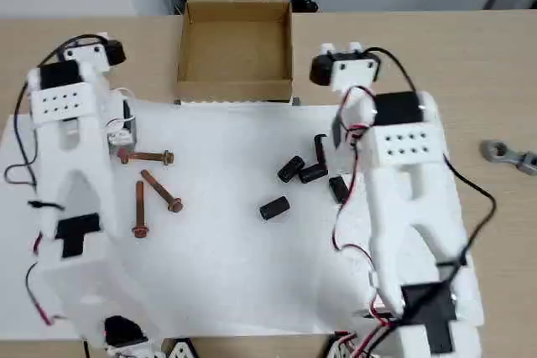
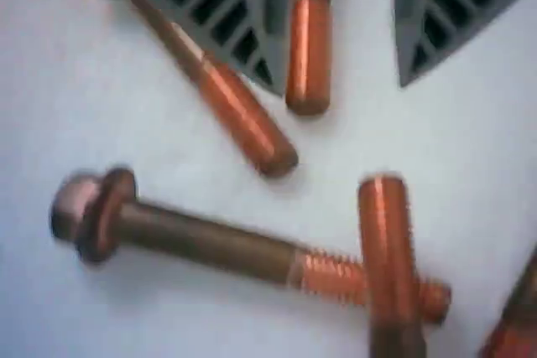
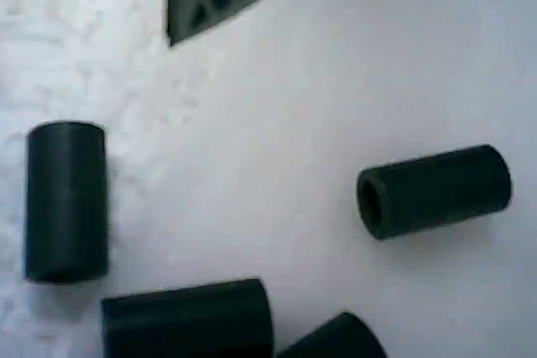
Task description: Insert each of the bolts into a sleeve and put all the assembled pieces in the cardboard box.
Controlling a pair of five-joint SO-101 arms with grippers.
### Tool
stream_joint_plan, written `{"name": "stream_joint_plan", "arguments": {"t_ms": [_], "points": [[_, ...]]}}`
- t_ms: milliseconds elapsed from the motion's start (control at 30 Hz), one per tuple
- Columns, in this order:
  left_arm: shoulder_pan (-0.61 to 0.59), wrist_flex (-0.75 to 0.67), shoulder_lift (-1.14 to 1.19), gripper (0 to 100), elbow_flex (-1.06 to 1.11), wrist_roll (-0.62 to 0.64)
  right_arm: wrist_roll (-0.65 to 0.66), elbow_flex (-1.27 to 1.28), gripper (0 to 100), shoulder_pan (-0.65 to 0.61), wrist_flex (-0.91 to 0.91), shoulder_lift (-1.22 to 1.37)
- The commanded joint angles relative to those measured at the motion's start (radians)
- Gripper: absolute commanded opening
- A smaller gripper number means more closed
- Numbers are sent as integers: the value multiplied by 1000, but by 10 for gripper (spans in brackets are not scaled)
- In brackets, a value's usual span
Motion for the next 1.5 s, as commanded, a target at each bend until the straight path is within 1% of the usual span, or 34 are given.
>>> {"name": "stream_joint_plan", "arguments": {"t_ms": [0, 167, 400, 533, 733, 867, 933, 1100, 1300, 1467], "points": [[8, 26, 77, 84, -157, 9, -37, -49, 172, -21, -25, 33], [8, 26, 195, 84, -317, 9, -40, -55, 172, -21, -64, 53], [-5, 26, 236, 84, -472, 9, -40, -55, 172, -21, -107, 47], [-3, 21, 245, 84, -473, 0, -43, -52, 172, -21, -127, 53], [-3, 6, 379, 85, -481, 6, -43, -52, 172, -21, -143, 53], [-8, -9, 439, 152, -493, 6, -43, -52, 172, -21, -143, 53], [-14, -15, 443, 168, -527, 8, -43, -52, 172, -21, -143, 53], [-15, -14, 454, 169, -642, 8, -44, -52, 172, -21, -145, 53], [-17, -29, 468, 169, -644, 8, -44, -52, 172, -21, -145, 53], [-25, -31, 557, 169, -651, 8, -44, -52, 172, -21, -145, 53]]}}
